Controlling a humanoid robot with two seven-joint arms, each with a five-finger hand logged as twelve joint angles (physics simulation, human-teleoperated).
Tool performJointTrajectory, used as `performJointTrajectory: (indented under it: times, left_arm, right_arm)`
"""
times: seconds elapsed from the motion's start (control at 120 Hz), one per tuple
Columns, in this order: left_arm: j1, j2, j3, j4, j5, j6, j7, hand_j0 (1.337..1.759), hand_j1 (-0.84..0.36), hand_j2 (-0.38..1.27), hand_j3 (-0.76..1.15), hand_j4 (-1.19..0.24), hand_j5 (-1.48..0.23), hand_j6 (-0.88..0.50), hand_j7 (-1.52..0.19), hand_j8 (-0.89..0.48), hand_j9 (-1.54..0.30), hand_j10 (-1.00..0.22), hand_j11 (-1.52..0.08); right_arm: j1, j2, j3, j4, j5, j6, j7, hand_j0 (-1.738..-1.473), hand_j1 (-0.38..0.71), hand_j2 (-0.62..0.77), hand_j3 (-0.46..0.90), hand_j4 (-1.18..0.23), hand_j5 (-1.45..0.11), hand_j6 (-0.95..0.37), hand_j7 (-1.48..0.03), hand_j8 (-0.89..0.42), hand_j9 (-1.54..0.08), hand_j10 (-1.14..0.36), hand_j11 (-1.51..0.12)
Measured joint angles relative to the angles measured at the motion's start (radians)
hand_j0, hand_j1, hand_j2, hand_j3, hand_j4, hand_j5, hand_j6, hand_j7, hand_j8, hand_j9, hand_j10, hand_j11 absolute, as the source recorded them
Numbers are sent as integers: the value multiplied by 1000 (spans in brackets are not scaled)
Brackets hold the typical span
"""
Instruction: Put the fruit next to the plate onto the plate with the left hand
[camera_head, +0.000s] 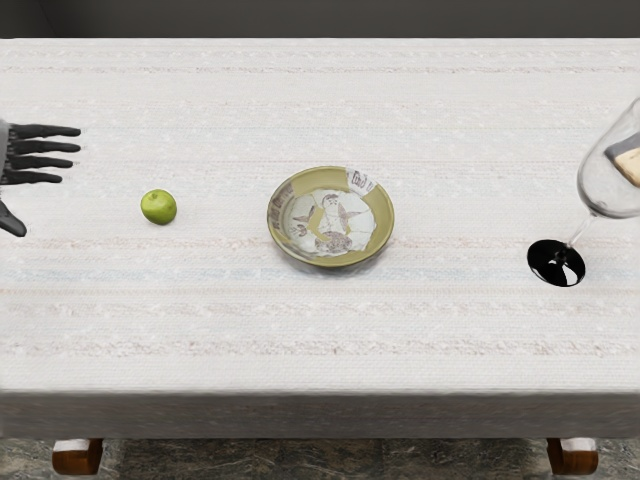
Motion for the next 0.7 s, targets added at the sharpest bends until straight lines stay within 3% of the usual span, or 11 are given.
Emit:
performJointTrajectory:
  times: [0.133, 0.192, 0.333, 0.417, 0.5, 0.617, 0.7]
  left_arm:
    - [-18, 0, -3, -1, 25, -1, 7, 1658, 343, 0, 0, -7, -7, -8, -7, -8, -7, -7, -7]
    - [-32, -47, -3, -2, 78, 20, 19, 1658, 344, 1, 0, -7, -7, -8, -7, -8, -7, -7, -7]
    - [-31, -172, 29, -3, 289, 277, 66, 1658, 343, 1, 0, -9, -8, -10, -8, -10, -8, -9, -8]
    - [-62, -250, 117, -28, 381, 514, 76, 1658, 343, 1, 0, -10, -8, -11, -8, -11, -8, -10, -8]
    - [-200, -335, 274, -62, 429, 740, 77, 1658, 343, 1, 0, -11, -9, -12, -9, -12, -8, -10, -8]
    - [-241, -414, 430, -76, 459, 905, 77, 1658, 340, 3, 0, -13, -12, -14, -12, -14, -12, -13, -12]
    - [-246, -518, 513, -46, 467, 1000, 78, 1658, 338, 3, 0, -14, -14, -15, -14, -15, -14, -14, -13]
  right_arm:
    - [1, 0, 1, 0, 1, -1, 0, -1658, -349, 0, 0, -1, 0, -1, 0, -1, 0, -1, 0]
    - [2, 0, 1, -1, 1, -3, 0, -1658, -349, 0, 0, 0, 0, -1, 0, 0, 0, 0, 0]
    - [2, 0, 1, -1, 1, -4, 0, -1658, -349, 0, 0, -1, 0, -1, 0, -1, 0, -1, 0]
    - [2, 0, 1, -1, 1, -4, 0, -1658, -349, 0, 0, 0, 0, -1, 0, 0, 0, 0, 0]
    - [2, 0, 1, -1, 1, -4, 0, -1658, -349, 0, 0, 0, 0, -1, 0, -1, 0, 0, 0]
    - [2, 0, 1, -1, 1, -4, 0, -1658, -349, 0, 0, 0, 0, -1, 0, 0, 0, 0, 0]
    - [2, 0, 1, -1, 1, -4, 0, -1658, -349, 0, 0, 0, 0, -1, 0, 0, 0, 0, 0]
